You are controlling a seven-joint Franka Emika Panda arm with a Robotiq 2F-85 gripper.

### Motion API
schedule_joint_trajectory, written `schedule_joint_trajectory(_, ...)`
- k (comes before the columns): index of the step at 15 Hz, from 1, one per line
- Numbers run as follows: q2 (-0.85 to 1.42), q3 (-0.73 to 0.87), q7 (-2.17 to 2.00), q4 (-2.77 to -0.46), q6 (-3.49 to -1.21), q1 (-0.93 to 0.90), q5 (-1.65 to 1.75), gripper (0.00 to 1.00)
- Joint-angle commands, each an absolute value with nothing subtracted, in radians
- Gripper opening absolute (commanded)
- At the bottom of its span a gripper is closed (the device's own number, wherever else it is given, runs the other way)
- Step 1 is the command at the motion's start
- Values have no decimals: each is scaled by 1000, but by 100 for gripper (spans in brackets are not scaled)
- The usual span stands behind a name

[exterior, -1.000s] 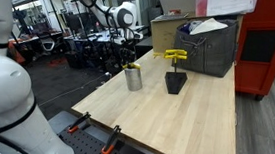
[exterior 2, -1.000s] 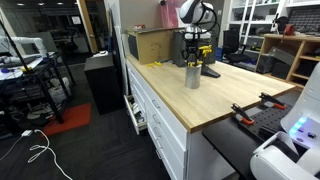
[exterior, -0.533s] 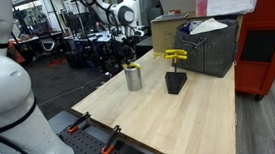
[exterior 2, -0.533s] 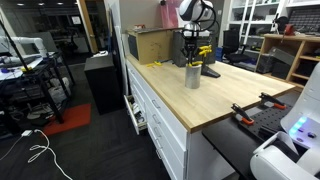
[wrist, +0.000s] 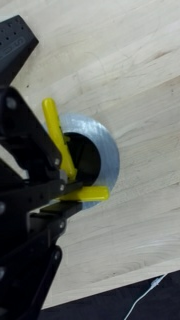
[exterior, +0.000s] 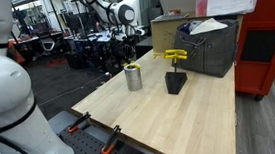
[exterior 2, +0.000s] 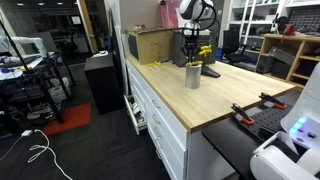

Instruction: Pick up the yellow and black object to the left of the silver cylindrical holder and put it back it in silver cylindrical holder, pick up the yellow and black object to the right of the silver cylindrical holder and stand it in the black stand

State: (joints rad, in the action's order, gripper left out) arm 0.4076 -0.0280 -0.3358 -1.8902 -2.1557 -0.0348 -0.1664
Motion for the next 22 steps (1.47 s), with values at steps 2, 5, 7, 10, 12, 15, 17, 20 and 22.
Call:
schedule_joint_trajectory(2,279,1,-362,-1917,-2087,-36,-163,4)
schedule_joint_trajectory(5,196,14,-386,-1919,-2025,-31,-167,4)
schedule_joint_trajectory(7,145,10,-373,-1914,-1969,-17,-218,4)
schedule_joint_trajectory(10,93,9,-358,-1907,-1916,-5,-299,4)
schedule_joint_trajectory(12,69,7,-339,-1907,-1892,1,-370,4)
schedule_joint_trajectory(15,65,4,-322,-1910,-1888,0,-469,4)
schedule_joint_trajectory(17,79,6,-311,-1921,-1904,2,-525,4)
schedule_joint_trajectory(20,104,14,-306,-1941,-1926,12,-577,4)
schedule_joint_trajectory(22,129,21,-296,-1951,-1946,23,-598,4)
